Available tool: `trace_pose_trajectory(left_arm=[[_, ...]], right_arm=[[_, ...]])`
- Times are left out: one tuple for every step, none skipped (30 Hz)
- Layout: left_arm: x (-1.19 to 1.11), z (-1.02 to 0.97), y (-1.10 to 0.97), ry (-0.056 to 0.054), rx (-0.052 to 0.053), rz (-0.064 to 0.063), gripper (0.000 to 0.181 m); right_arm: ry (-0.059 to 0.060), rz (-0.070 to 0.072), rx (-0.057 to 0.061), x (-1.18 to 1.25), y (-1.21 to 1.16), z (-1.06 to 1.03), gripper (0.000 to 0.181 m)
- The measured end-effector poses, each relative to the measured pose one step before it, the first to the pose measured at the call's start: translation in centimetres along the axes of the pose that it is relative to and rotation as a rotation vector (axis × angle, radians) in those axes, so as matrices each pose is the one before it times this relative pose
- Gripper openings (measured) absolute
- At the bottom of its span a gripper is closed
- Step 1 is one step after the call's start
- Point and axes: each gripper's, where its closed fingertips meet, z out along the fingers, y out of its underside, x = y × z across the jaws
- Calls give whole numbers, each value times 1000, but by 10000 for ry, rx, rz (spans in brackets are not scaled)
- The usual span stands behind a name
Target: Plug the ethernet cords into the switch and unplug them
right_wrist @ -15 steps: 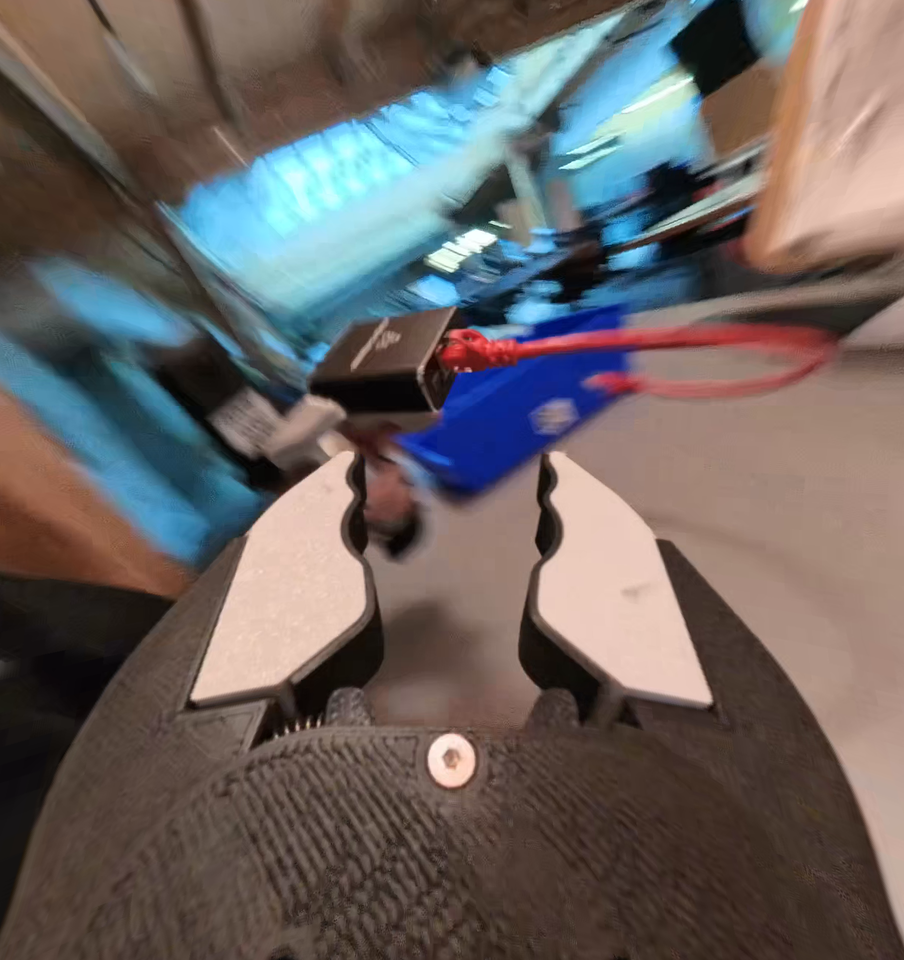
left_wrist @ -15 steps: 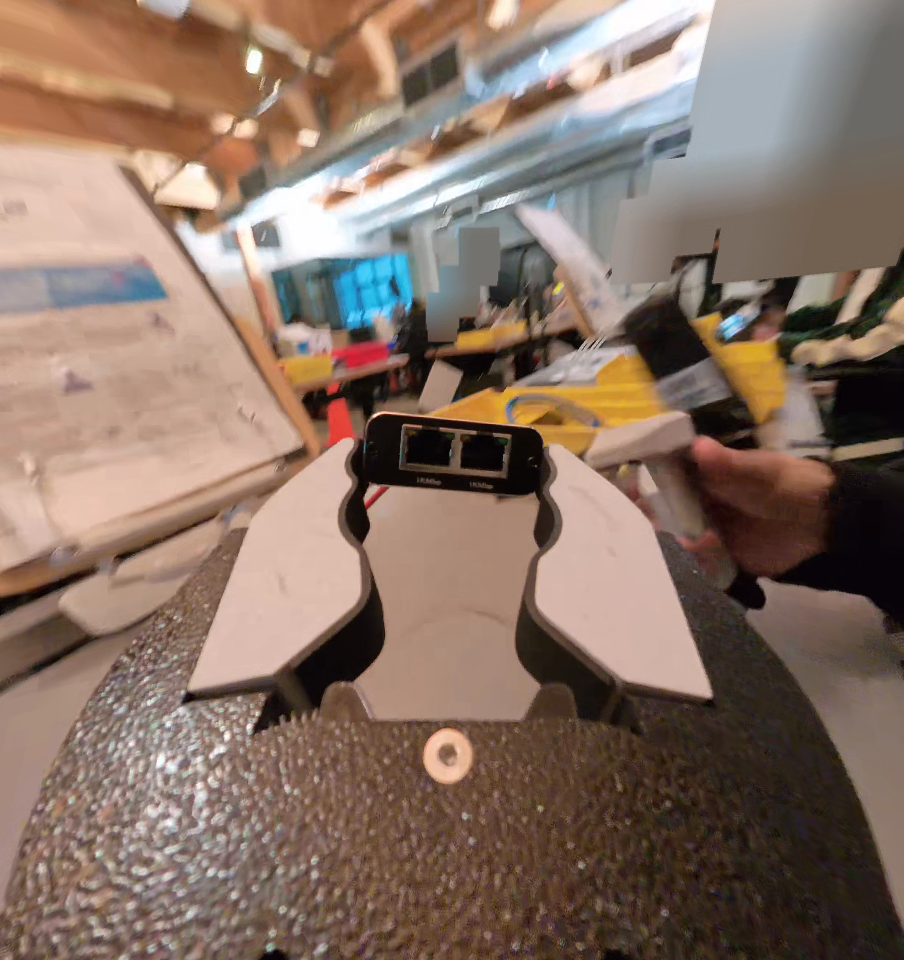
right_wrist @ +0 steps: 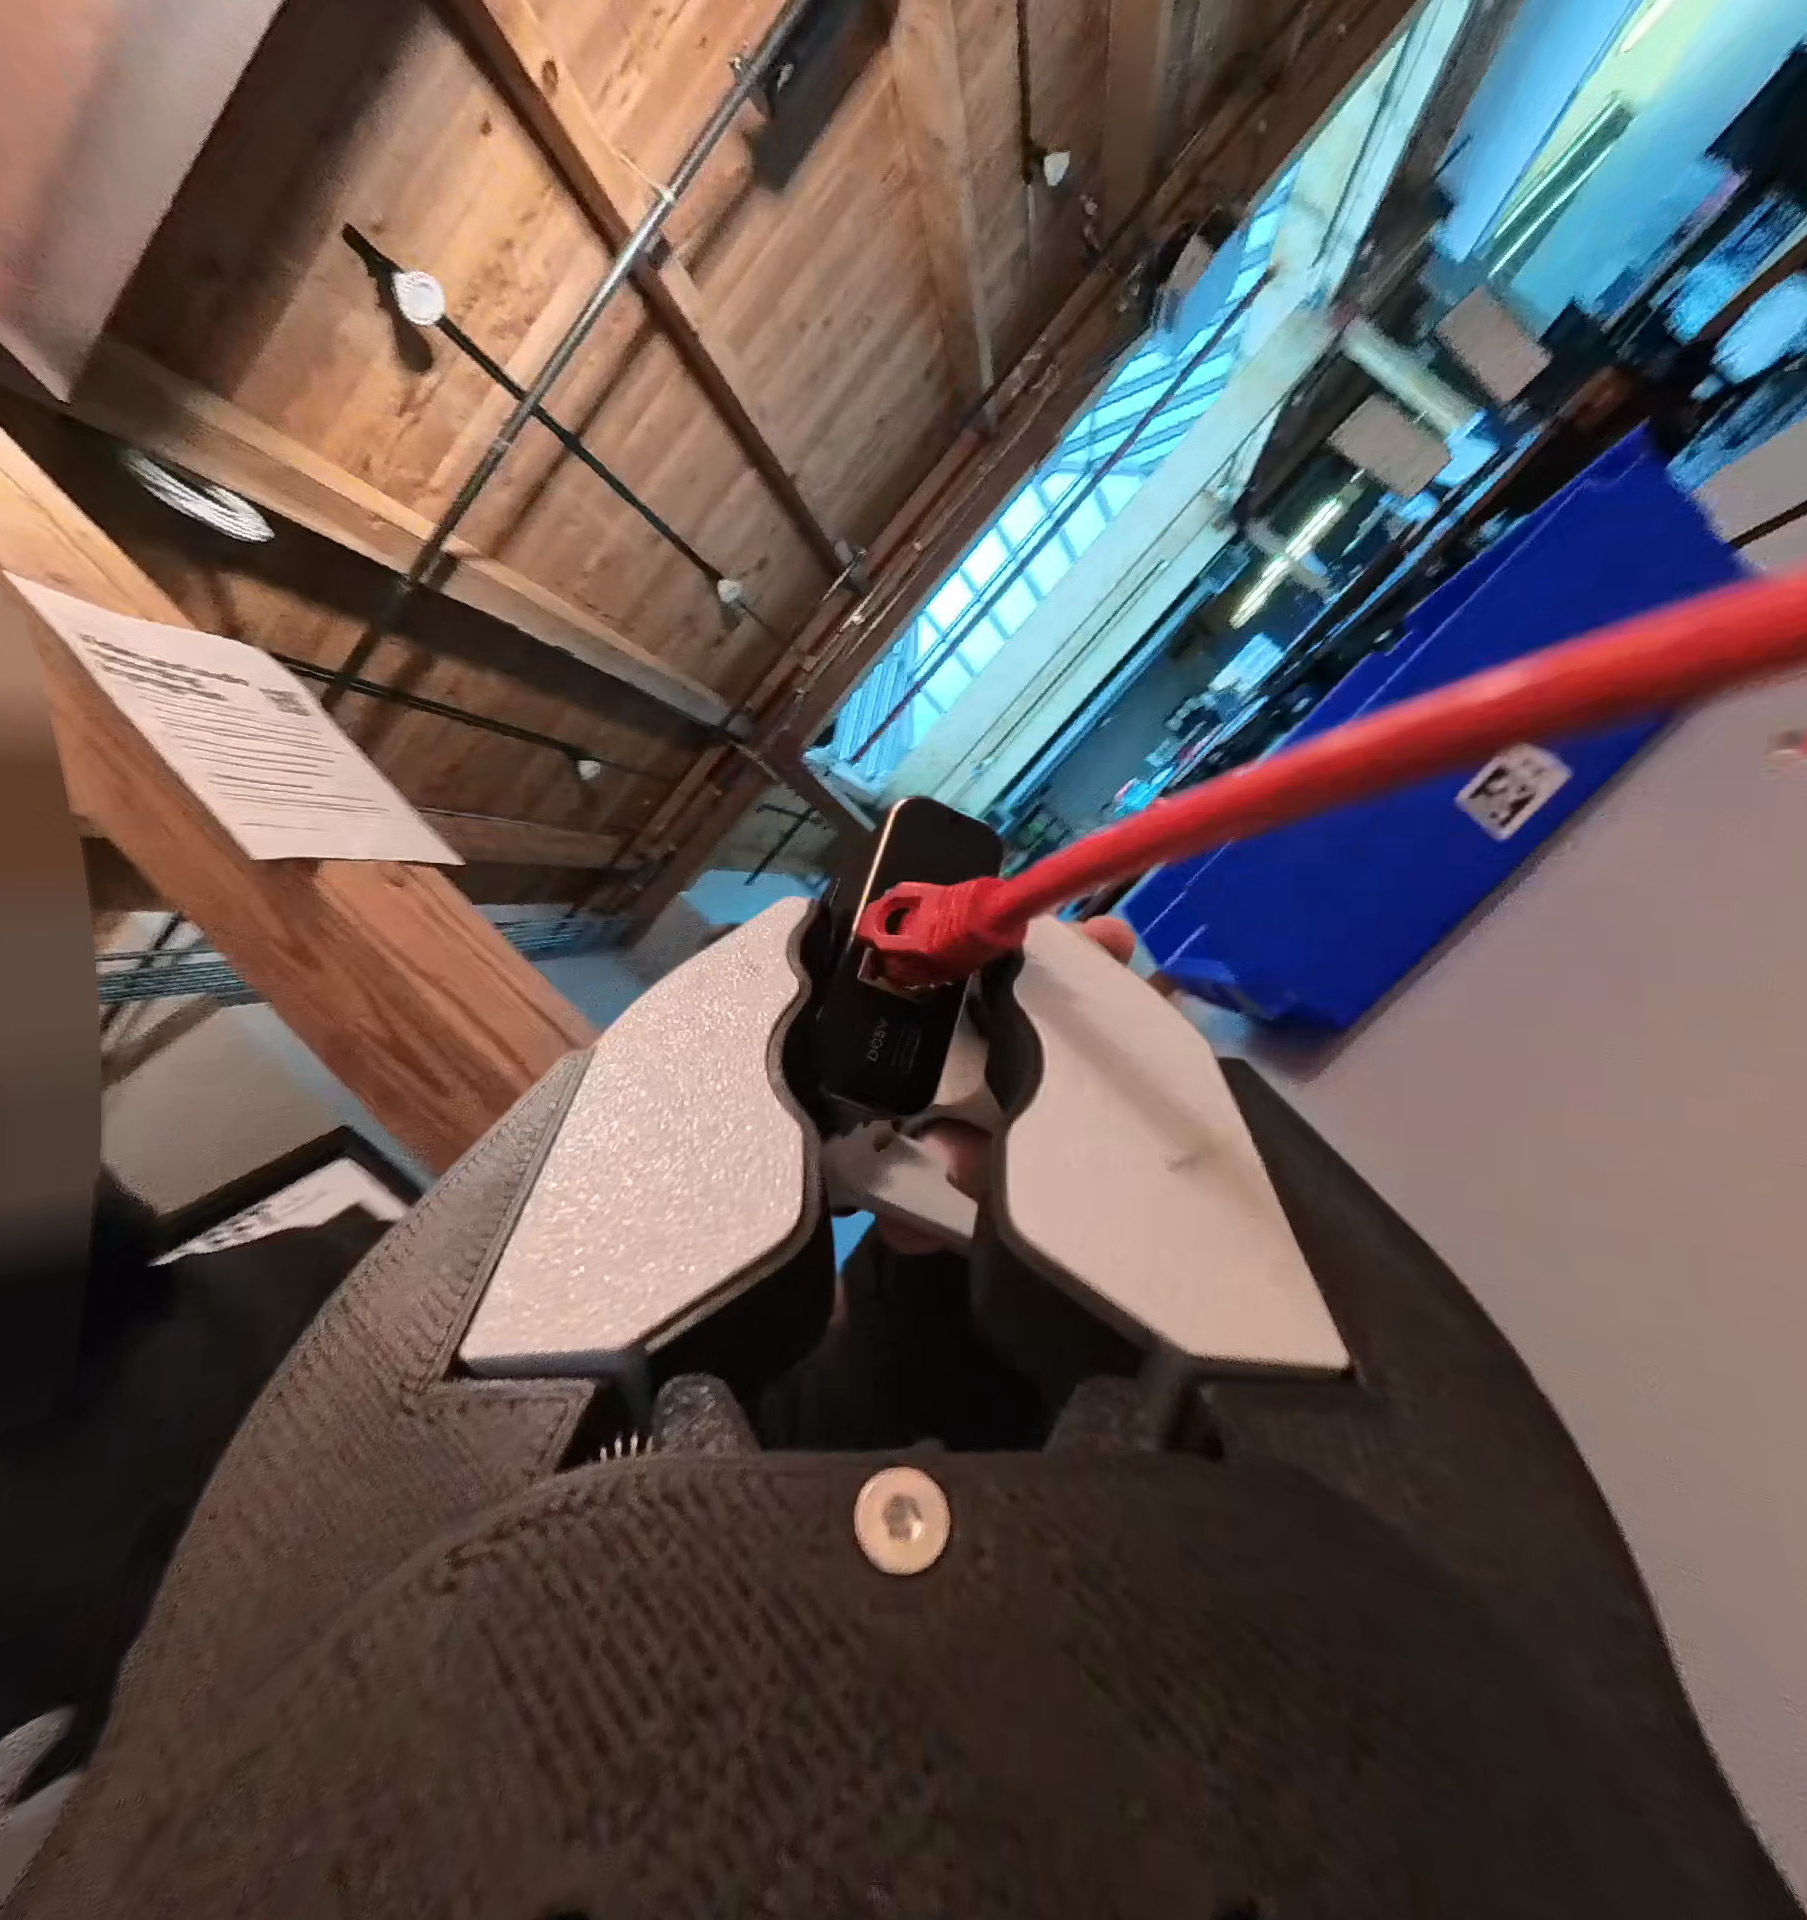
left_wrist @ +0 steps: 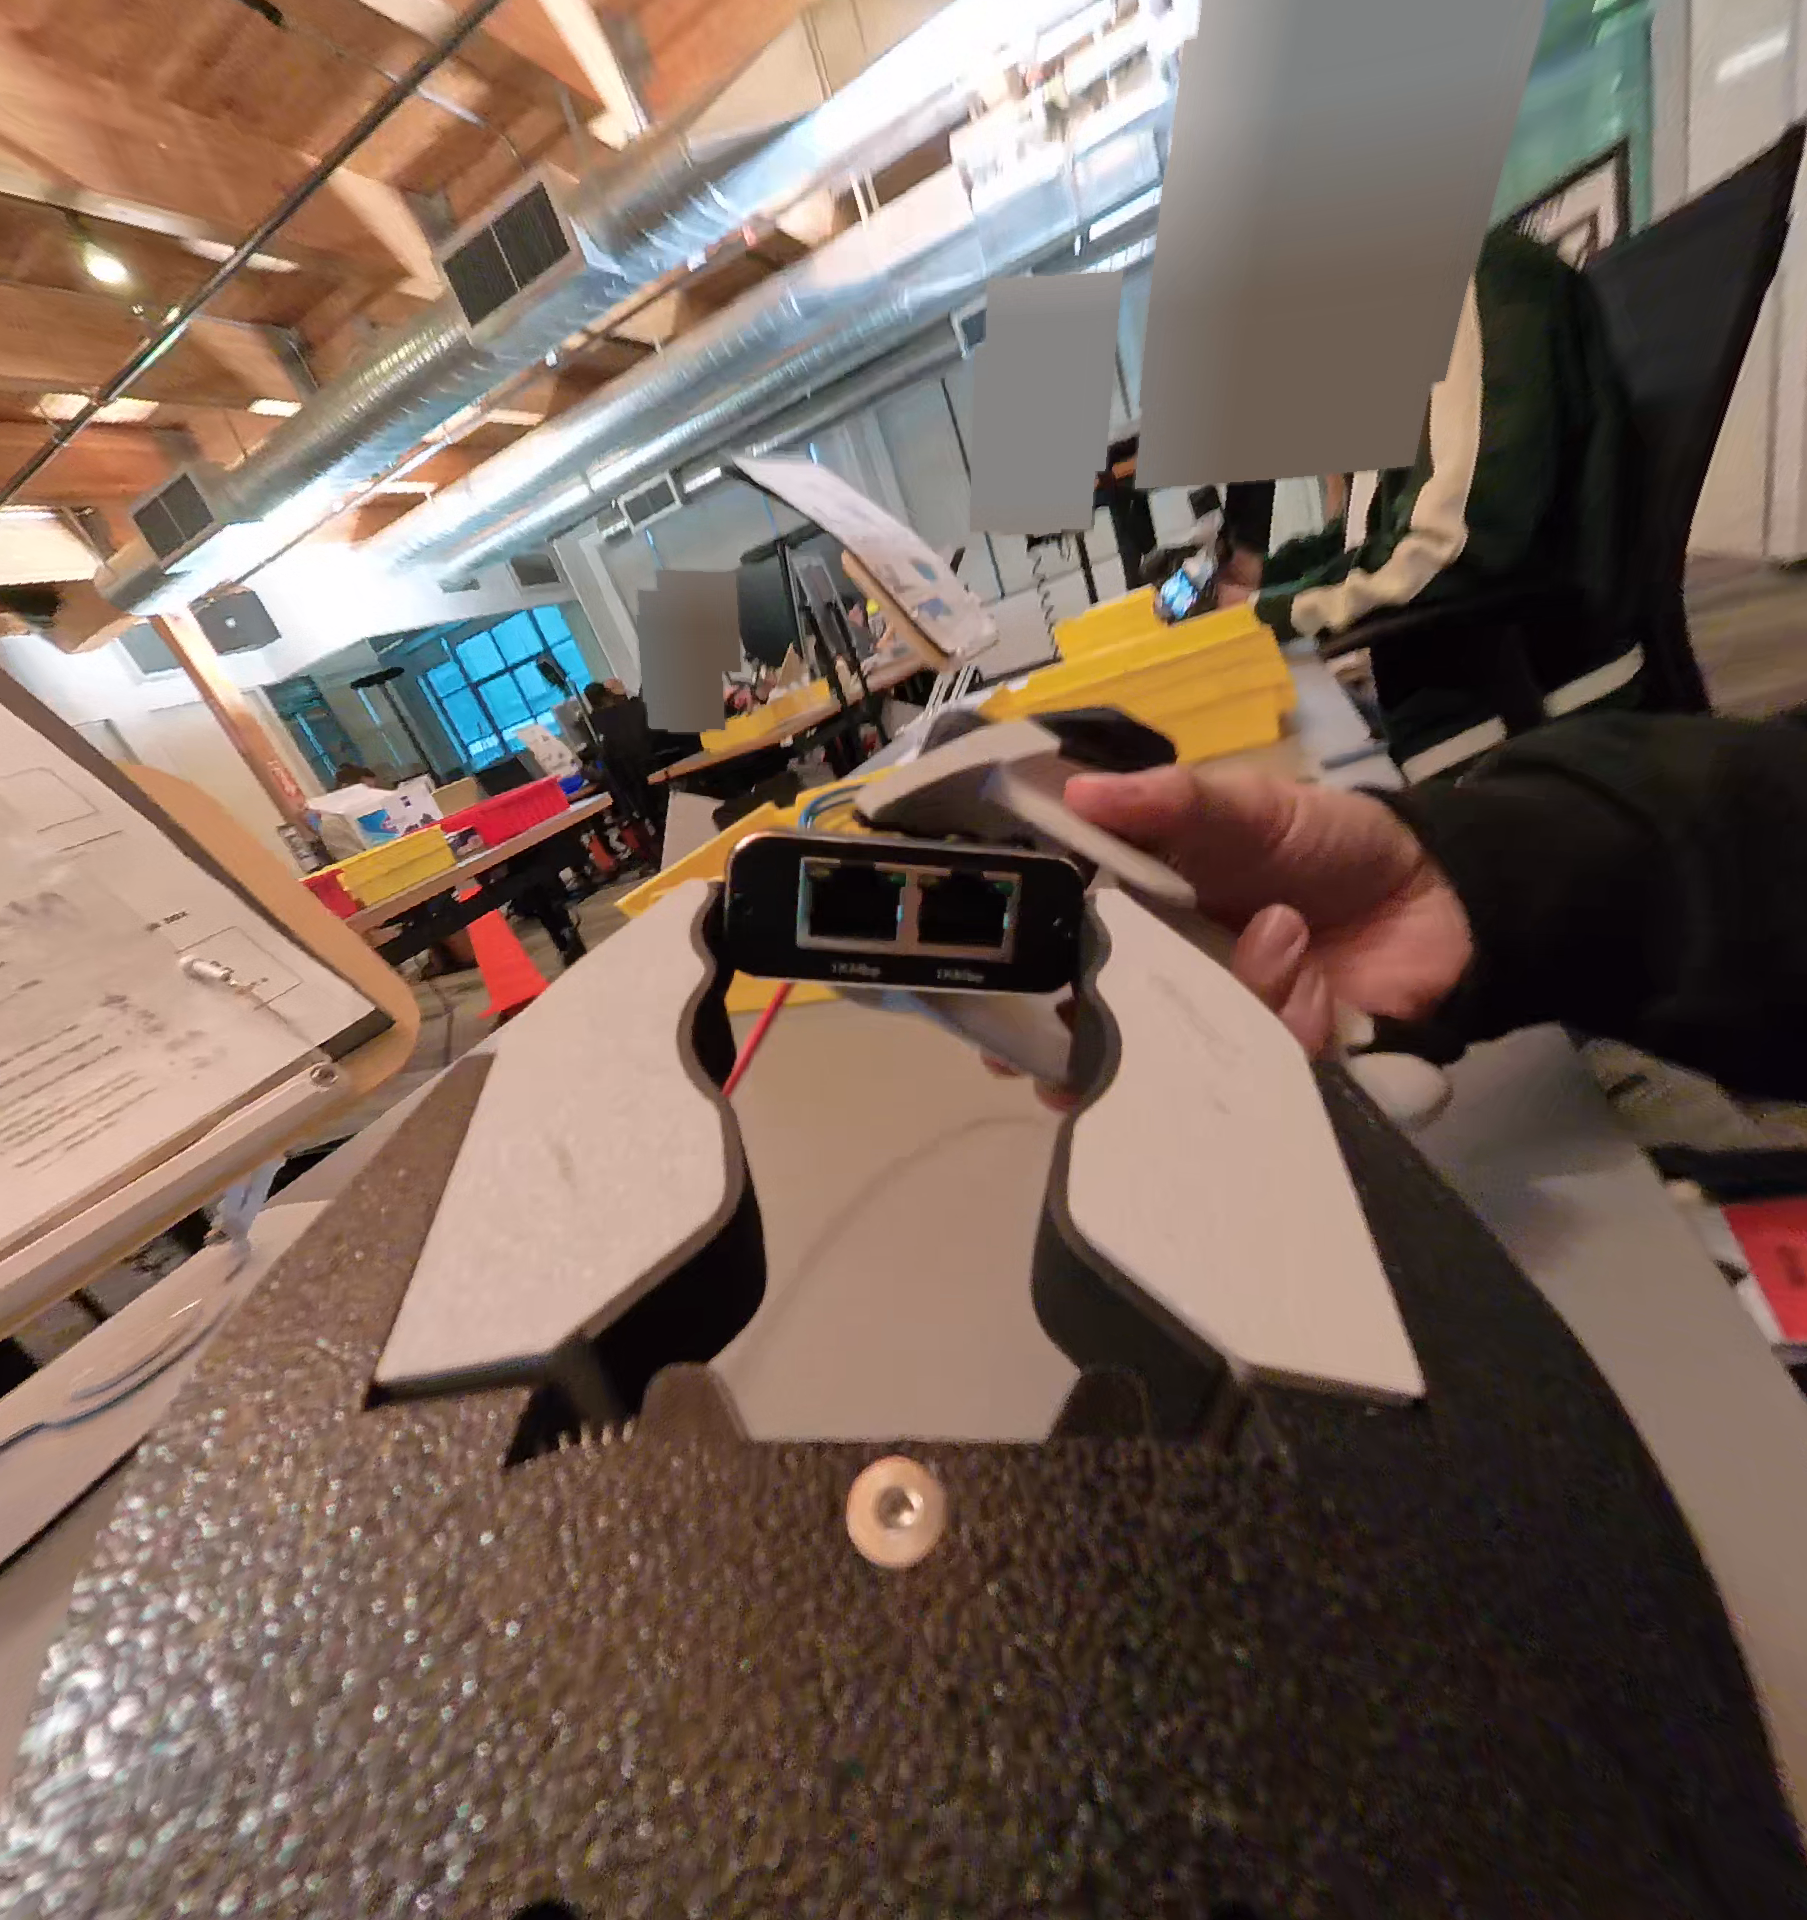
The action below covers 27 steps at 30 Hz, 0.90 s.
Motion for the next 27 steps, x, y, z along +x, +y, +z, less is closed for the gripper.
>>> trace_pose_trajectory(left_arm=[[-193,-25,452,-163,-342,330,62],[-374,-11,458,-344,-389,364,62],[-356,2,268,-362,-261,309,62],[-191,34,12,-249,-48,175,61],[-189,56,-68,-252,17,44,60],[-92,103,-31,-189,26,-30,59],[76,119,-26,-68,55,-70,62],[56,91,-29,-75,85,-78,65],[-1,69,83,-88,38,-29,66],[19,48,140,-75,-4,28,68],[-47,-3,66,-99,35,71,68],[26,-35,-23,-34,70,118,67],[137,-27,51,80,10,106,66],[59,-32,86,52,-23,37,66],[-23,-69,76,62,12,-53,67],[24,-86,63,154,24,-104,67],[-3,-88,76,85,9,-42,68],[-11,-60,5,-6,71,57,68],[1,-41,-11,-26,109,29,68],[12,-54,-12,-6,147,-48,67],[19,-36,85,-1,108,-59,67],[32,-12,209,3,39,-60,67],[38,9,260,38,-33,-64,67],[54,4,196,76,-62,-44,67],[36,-29,13,98,-5,-42,67],[46,-70,-118,124,67,-54,67],[41,-116,-171,141,115,-34,67]], right_arm=[[217,-287,228,40,-214,13,28],[254,-214,408,39,-402,-2,27],[271,-165,454,29,-477,-54,26],[266,-196,236,22,-249,-38,26],[221,-253,236,-94,-238,-48,26],[195,-239,307,-118,-274,-53,26],[141,-175,195,-139,-81,-29,25],[103,-147,-31,-90,228,45,25],[274,-194,-49,156,250,23,26],[311,-265,71,179,130,-30,26],[96,-257,-12,-36,193,31,25],[-24,-101,-254,-90,441,120,25],[11,-5,-358,-20,546,159,25],[40,-114,-157,-27,346,124,25],[-6,-111,-57,-74,178,77,25],[23,17,-60,4,98,28,25],[30,42,-93,54,131,48,25],[-5,66,-87,39,114,45,25],[-21,140,-3,3,48,23,25],[4,88,0,19,62,10,25],[48,34,-36,77,98,6,25],[76,-13,-42,116,78,4,25],[95,-49,-63,177,74,-16,25],[85,-9,-123,195,98,-37,24],[0,77,-121,116,102,-33,24],[-63,131,-141,34,95,-19,25],[-79,151,-175,24,145,9,25]])
